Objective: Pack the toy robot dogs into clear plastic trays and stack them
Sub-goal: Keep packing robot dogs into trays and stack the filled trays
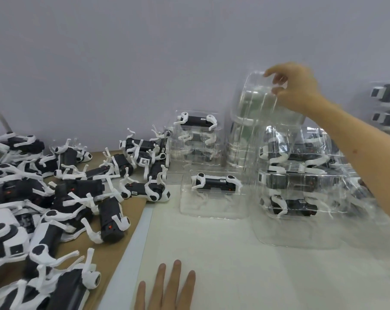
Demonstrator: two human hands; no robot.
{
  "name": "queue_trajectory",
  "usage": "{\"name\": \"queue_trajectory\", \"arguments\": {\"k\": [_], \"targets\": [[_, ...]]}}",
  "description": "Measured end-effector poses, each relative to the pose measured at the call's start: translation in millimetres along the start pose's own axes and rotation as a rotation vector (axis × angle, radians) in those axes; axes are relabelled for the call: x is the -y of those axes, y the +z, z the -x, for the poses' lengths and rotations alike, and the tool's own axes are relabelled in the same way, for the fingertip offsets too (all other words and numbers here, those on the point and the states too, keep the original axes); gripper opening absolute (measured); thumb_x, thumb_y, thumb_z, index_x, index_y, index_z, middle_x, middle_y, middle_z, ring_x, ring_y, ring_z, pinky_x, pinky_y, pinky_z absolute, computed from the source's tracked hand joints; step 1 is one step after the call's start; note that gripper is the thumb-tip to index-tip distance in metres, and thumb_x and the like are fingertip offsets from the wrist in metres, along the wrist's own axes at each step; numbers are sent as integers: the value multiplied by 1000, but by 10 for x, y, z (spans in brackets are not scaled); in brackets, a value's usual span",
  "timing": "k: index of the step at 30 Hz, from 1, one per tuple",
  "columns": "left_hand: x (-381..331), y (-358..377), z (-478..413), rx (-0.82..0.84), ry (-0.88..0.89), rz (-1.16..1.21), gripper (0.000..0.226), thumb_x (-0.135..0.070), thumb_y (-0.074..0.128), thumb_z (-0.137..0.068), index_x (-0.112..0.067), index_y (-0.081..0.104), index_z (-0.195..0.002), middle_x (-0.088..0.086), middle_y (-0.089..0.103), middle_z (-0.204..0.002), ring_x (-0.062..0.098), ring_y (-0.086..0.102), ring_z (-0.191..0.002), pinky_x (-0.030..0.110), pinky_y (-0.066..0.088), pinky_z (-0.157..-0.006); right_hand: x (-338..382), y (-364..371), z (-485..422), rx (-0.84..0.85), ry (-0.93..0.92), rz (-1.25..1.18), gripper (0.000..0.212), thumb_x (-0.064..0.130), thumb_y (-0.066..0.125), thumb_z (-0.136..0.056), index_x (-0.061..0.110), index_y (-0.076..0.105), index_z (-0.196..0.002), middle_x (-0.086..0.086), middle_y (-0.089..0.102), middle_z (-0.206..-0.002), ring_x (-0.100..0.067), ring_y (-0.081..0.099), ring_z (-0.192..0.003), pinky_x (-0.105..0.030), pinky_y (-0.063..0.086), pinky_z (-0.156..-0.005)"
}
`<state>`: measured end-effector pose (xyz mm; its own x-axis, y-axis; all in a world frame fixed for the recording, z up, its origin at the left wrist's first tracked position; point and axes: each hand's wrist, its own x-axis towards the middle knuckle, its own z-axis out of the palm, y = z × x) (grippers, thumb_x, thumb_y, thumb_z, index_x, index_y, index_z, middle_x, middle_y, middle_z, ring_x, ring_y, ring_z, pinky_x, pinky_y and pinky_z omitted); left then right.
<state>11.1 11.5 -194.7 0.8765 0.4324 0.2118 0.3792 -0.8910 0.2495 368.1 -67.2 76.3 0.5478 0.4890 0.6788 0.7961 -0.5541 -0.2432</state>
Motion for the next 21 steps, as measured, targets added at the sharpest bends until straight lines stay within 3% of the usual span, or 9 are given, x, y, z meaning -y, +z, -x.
{"name": "queue_trajectory", "arguments": {"k": [4,8,12,14,15,16,17,19,21], "targets": [[88,28,111,-38,43,-48,47,-56,13,-96,-28,49,-108,3,78,-93,27,76,-77,43,35,-78,27,-89,-33,23,-7,5,42,-4,64,-87,19,67,-121,-10,63,-106,-22,57,-93,-32,45,-94],[122,-4,152,-93,43,-85,48,-55,11,-97,-27,49,-107,4,78,-92,27,76,-75,48,48,-77,138,-253,-70,-168,22,-41,41,1,63,-85,23,67,-119,-7,63,-106,-13,53,-90,-42,42,-106],[97,-84,218,-33,30,-26,53,-53,6,-100,-29,54,-105,3,78,-91,26,76,-75,52,57,-59,455,-392,78,-191,-94,-90,43,3,60,-87,20,64,-126,-11,64,-113,-13,54,-94,-39,43,-105],[72,-160,215,-46,9,25,60,-58,4,-100,-37,60,-104,-1,77,-103,16,71,-102,47,56,-81,706,-451,318,-223,-221,-148,42,1,60,-88,17,64,-126,-11,63,-111,-12,56,-94,-28,46,-100],[82,-218,215,-23,33,78,54,-60,8,-99,-42,58,-104,-9,72,-114,6,54,-126,38,42,-102,843,-462,485,-237,-300,-181,40,1,60,-88,15,65,-125,-10,63,-107,-10,56,-93,-20,46,-96],[102,-297,213,6,50,147,39,-60,18,-98,-50,56,-103,-22,63,-123,-5,30,-141,25,23,-113,975,-454,681,-249,-378,-212,38,1,61,-88,13,66,-124,-8,63,-104,-7,55,-90,-14,45,-94],[83,-356,222,-12,24,242,22,-56,33,-97,-58,54,-103,-38,55,-124,-10,17,-144,15,11,-112,1092,-427,905,-259,-445,-241,35,0,63,-88,11,66,-121,-5,63,-102,-6,56,-88,-12,46,-91],[69,-454,210,-26,-174,698,16,-48,56,-94,-59,61,-104,-47,55,-117,-10,42,-133,4,18,-105,1267,-319,1409,-258,-515,-299,30,0,67,-88,10,69,-116,-5,66,-99,-14,60,-86,-28,52,-88],[137,-565,215,11,-194,1222,24,-41,70,-85,-38,70,-109,-23,72,-110,4,65,-111,7,44,-89,1374,-168,1904,-238,-524,-347,29,1,68,-88,11,72,-114,-6,66,-96,-22,61,-88,-41,51,-82]]}}
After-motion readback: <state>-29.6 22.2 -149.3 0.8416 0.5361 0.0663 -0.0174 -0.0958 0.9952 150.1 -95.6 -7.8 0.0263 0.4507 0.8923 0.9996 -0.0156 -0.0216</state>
